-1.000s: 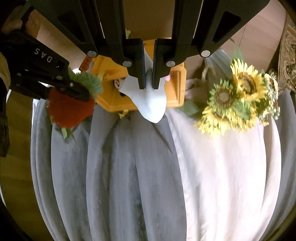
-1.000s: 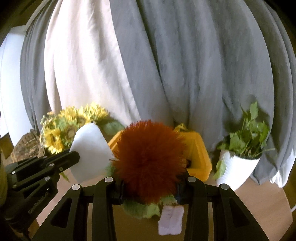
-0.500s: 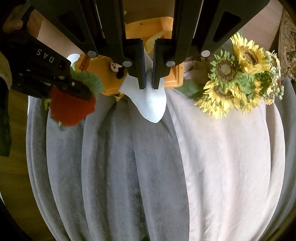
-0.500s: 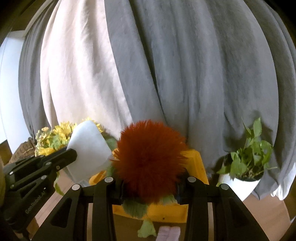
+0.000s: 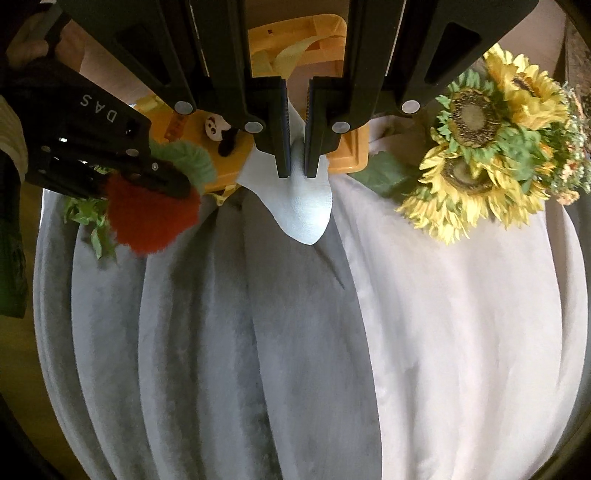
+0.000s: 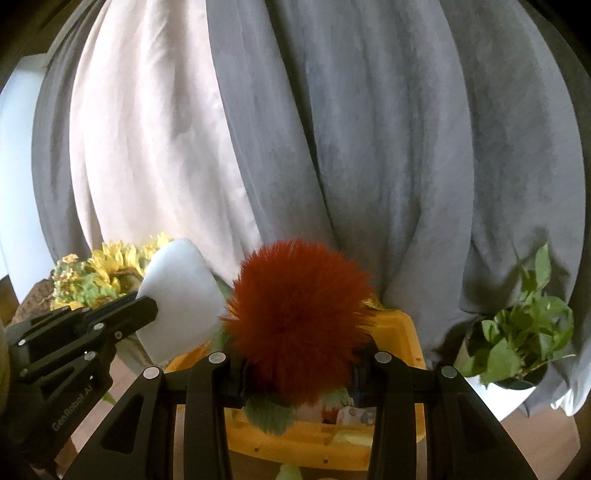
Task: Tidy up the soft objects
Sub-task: 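Lift the white cloth and red pompom over the orange crate with both tools, then open both tools to drop the cloth and pompom into the crate, then withdraw both tools toward the green plush and lilac towel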
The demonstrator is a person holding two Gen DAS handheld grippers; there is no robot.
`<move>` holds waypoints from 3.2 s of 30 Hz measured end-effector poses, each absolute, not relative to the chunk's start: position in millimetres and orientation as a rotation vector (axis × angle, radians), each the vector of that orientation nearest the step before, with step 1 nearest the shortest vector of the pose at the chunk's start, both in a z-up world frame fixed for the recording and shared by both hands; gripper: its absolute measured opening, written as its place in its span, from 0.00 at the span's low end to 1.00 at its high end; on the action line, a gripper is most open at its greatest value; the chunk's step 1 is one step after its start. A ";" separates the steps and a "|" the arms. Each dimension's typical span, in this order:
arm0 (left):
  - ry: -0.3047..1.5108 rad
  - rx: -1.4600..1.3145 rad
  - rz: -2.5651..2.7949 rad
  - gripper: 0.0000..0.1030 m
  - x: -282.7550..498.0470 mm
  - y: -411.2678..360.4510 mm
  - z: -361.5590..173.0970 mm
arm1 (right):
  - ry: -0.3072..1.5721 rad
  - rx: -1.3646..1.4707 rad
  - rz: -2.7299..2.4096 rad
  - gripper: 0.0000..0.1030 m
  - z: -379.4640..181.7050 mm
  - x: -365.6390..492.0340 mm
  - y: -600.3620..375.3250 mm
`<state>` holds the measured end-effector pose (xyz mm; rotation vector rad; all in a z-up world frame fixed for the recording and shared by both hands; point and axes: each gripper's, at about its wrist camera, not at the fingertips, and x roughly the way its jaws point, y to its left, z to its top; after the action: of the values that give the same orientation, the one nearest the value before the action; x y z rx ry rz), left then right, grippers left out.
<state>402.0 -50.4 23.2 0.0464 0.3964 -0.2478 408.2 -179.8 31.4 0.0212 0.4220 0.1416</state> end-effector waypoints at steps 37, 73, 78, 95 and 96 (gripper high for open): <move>0.632 0.051 -0.260 0.22 473.5 -59.9 -54.1 | 0.725 0.019 0.114 0.56 -47.4 494.7 -182.9; 0.483 0.061 -0.246 0.49 340.7 -60.2 7.2 | 0.571 0.043 -0.008 0.71 12.1 357.1 -203.9; 0.485 0.078 -0.244 0.58 325.3 -61.0 2.6 | 0.592 0.050 -0.015 0.77 4.8 338.5 -204.7; 0.576 0.127 -0.266 0.73 307.9 -67.8 -37.7 | 0.671 0.067 -0.044 0.82 -28.9 306.1 -212.6; 0.587 0.132 -0.270 0.73 308.4 -68.7 -42.4 | 0.680 0.067 -0.043 0.82 -31.8 305.6 -213.1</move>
<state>308.4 -68.7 -42.4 0.1321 0.5868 -0.2700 305.6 -213.1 -31.8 0.0670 0.6796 -0.0433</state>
